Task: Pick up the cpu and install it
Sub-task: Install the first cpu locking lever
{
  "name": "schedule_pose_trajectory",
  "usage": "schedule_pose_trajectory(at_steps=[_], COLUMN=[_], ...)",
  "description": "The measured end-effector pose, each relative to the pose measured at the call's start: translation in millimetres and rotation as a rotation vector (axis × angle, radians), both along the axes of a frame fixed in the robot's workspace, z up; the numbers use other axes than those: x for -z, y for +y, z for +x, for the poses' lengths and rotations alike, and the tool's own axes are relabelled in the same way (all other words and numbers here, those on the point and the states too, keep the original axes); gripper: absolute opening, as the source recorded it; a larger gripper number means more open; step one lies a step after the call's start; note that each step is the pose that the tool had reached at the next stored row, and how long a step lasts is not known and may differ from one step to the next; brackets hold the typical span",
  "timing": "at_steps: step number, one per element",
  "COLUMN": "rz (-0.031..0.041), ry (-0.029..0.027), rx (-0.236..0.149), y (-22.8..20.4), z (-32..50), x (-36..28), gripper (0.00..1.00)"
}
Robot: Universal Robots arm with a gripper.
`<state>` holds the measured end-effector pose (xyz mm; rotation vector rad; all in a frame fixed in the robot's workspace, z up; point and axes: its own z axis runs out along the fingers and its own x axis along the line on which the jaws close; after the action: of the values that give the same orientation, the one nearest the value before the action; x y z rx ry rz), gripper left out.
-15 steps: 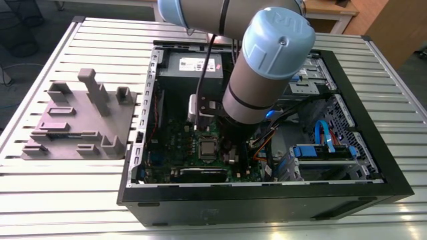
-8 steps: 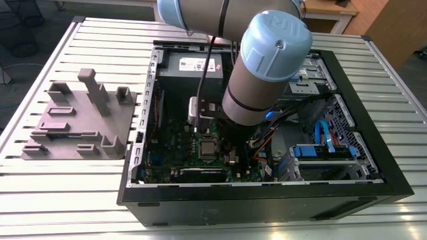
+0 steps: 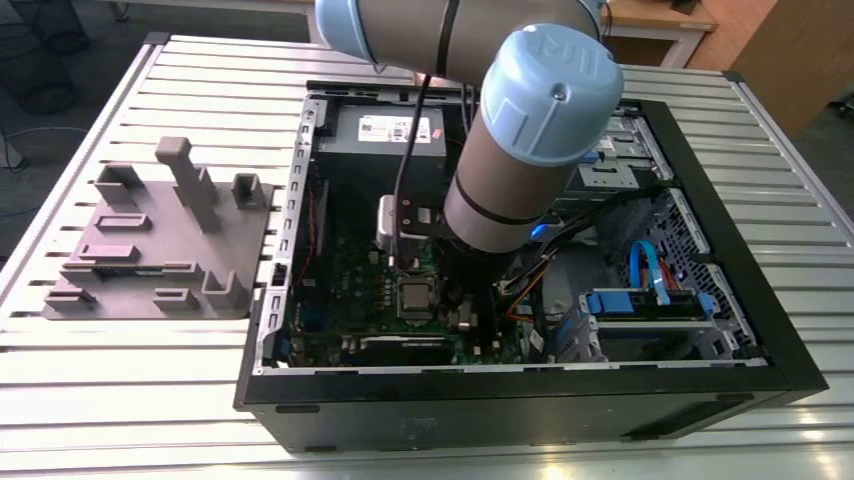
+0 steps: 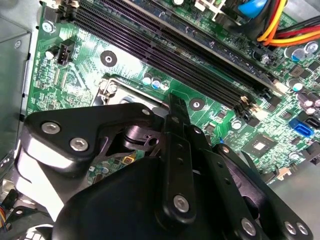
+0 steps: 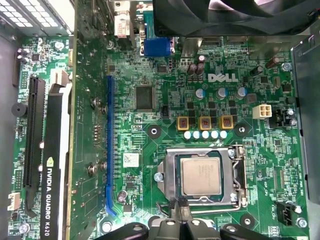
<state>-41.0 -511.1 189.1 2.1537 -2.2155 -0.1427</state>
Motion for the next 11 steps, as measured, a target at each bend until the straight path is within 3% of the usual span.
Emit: schedule_pose_trajectory(at_steps=[11], rz=[0.0122], ry=[0.0], rx=[-0.002], y=[0.0], z=[2.7], x=[0.9], gripper=[0.11])
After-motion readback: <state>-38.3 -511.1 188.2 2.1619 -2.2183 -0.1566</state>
